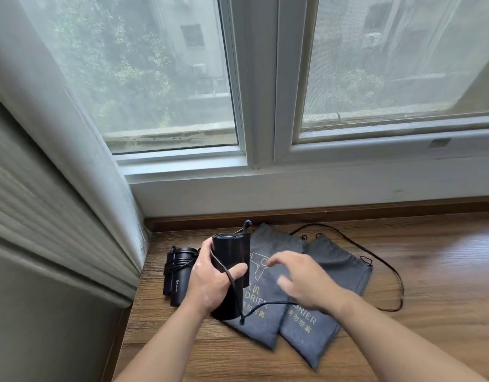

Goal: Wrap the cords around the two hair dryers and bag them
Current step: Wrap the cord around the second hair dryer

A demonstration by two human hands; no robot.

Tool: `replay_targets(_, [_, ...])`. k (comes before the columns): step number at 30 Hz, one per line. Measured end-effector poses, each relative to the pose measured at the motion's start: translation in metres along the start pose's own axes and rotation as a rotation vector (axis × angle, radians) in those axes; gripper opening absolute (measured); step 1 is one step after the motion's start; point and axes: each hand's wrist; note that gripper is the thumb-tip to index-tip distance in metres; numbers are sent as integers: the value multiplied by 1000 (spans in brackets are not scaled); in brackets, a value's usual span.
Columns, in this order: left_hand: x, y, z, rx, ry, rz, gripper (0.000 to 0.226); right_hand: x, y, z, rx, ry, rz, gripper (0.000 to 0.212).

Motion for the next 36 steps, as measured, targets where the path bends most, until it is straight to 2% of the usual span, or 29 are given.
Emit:
replay_targets(2, [-2, -3, 5, 19, -8, 31, 61, -11, -6, -32, 187, 29, 12, 30])
replay_targets(5, [-3, -7, 9, 2, -15, 63, 65, -19, -23, -52, 332, -14, -27, 57])
replay_targets(6, [-3, -7, 10, -9, -14, 73, 70, -18, -29, -52, 342, -25, 4, 59])
replay_targets(9, [-3, -7, 12, -8, -24, 92, 76, -15, -42, -47, 344, 10, 118, 35])
replay_targets(12, [-3, -7, 10, -11, -26, 97, 84, -14, -43, -44, 422, 67, 161, 14])
replay_targets(14, [1, -3, 6, -33, -22, 90, 86, -15, -37, -40, 512, 67, 148, 14])
replay_targets(16, [3, 4, 3, -44, -31, 41, 71, -14, -27, -33, 614, 42, 110, 20])
replay_targets(19, [3, 12, -2, -146, -25, -69, 54, -13, -17, -26, 682, 39, 110, 12])
replay_targets(24, [-2, 13, -4, -427, 22, -228, 64, -6, -10, -19, 610, 58, 123, 18])
replay_targets(32, [-9, 15, 12, -533, 31, -488, 69, 5, 5, -5, 691, -32, 115, 15])
replay_targets(36, [-11, 10, 15, -600, 54, -589, 69, 2, 16, -6, 554, 54, 90, 38])
Point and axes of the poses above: each hand's wrist, its own x-axis towards the middle knuckle, its own y-axis out of the back of the hand, z = x × y, and after that the axes turned 4 degrees about z, right-handed
